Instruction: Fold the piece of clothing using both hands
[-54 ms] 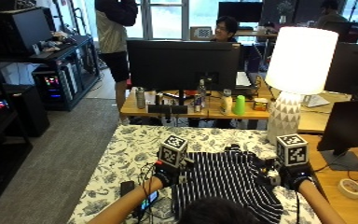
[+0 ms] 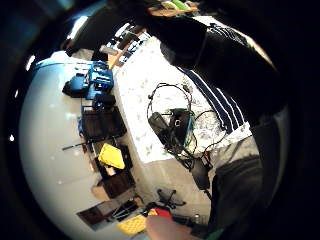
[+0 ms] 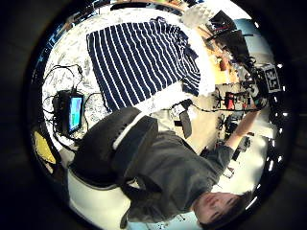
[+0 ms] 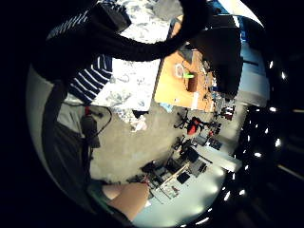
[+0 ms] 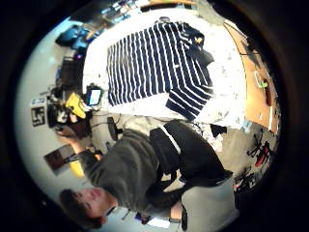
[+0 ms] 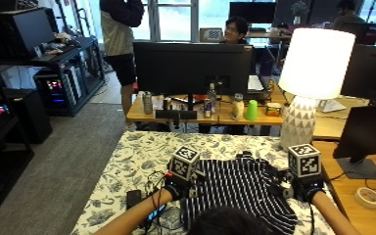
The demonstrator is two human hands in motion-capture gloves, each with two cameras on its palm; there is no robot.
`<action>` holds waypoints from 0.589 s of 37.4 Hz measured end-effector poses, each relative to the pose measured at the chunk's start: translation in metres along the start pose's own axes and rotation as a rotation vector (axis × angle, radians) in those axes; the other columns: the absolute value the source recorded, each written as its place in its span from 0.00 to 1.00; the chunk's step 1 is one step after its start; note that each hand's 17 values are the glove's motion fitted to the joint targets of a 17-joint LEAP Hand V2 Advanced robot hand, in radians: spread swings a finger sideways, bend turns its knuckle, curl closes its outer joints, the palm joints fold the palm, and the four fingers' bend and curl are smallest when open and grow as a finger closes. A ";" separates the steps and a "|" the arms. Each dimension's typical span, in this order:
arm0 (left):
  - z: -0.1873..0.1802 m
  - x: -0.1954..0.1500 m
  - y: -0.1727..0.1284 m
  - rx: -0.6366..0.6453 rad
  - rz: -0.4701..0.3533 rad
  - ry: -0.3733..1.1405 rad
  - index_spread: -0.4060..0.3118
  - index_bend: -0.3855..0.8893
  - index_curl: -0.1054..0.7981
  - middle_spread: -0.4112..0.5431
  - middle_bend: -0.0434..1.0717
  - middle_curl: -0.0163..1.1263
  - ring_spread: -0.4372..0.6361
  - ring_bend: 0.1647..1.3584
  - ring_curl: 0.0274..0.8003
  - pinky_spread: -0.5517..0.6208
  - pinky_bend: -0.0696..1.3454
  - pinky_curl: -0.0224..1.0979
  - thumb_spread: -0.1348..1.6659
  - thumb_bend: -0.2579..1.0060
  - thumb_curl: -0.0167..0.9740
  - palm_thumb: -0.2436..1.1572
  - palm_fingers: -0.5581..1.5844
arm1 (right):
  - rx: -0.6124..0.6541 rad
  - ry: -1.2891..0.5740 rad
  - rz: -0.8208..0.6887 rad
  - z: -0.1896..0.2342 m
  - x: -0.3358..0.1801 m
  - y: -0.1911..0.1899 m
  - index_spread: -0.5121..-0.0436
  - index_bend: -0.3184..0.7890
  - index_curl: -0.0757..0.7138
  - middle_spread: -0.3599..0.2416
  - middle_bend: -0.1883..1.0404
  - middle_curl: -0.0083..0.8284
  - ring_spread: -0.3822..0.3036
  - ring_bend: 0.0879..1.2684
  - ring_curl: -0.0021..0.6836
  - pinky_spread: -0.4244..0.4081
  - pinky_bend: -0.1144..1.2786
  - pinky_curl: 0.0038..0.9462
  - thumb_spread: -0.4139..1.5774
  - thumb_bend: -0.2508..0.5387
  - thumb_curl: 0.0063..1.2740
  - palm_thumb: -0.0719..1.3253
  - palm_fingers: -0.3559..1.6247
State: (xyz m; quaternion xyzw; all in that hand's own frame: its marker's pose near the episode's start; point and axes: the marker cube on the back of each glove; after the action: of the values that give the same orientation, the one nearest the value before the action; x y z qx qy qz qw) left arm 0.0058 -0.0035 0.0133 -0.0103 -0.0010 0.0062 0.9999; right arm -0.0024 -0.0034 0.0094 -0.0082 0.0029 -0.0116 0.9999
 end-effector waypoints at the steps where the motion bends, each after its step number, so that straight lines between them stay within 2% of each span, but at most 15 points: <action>1: 0.007 0.003 -0.002 -0.011 0.008 0.000 0.58 0.38 0.16 0.58 0.13 0.04 0.60 0.28 0.13 0.69 0.46 0.17 0.36 0.23 0.06 0.24 0.42 | -0.009 0.001 -0.007 0.005 -0.001 -0.001 0.70 0.36 0.16 0.61 0.34 0.12 0.68 0.20 0.15 0.70 0.48 0.17 0.48 0.53 0.05 0.27 0.41; 6: 0.050 0.017 -0.016 -0.084 0.076 0.019 0.60 0.41 0.21 0.65 0.15 0.07 0.70 0.32 0.20 0.76 0.52 0.23 0.47 0.22 0.10 0.26 0.39 | -0.052 0.004 -0.030 0.032 -0.008 -0.010 0.57 0.36 0.20 0.61 0.34 0.18 0.74 0.22 0.24 0.77 0.54 0.26 0.59 0.52 0.07 0.30 0.38; 11: 0.114 0.044 -0.021 -0.221 0.137 0.106 0.62 0.40 0.24 0.70 0.16 0.08 0.75 0.36 0.23 0.80 0.56 0.27 0.53 0.21 0.13 0.27 0.36 | -0.144 -0.014 -0.073 0.088 -0.016 -0.029 0.51 0.34 0.20 0.62 0.32 0.22 0.77 0.25 0.28 0.81 0.60 0.31 0.66 0.52 0.10 0.34 0.34; 17: 0.193 0.056 -0.039 -0.332 0.159 0.107 0.65 0.39 0.26 0.75 0.18 0.10 0.80 0.39 0.25 0.81 0.61 0.29 0.56 0.19 0.17 0.26 0.33 | -0.316 -0.024 -0.117 0.177 -0.024 -0.058 0.47 0.34 0.20 0.63 0.31 0.26 0.80 0.27 0.32 0.84 0.65 0.34 0.69 0.48 0.13 0.38 0.31; 22: 0.214 0.053 -0.051 -0.297 0.134 0.063 0.66 0.40 0.28 0.78 0.18 0.12 0.82 0.41 0.27 0.82 0.62 0.30 0.57 0.19 0.19 0.26 0.31 | -0.389 -0.007 -0.130 0.215 -0.030 -0.067 0.45 0.36 0.21 0.63 0.31 0.29 0.81 0.27 0.33 0.85 0.68 0.36 0.70 0.46 0.15 0.42 0.28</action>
State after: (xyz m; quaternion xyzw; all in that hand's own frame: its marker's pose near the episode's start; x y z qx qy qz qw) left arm 0.0592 -0.0494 0.2284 -0.1583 0.0304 0.0723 0.9843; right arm -0.0325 -0.0662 0.2258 -0.2013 0.0012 -0.0752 0.9766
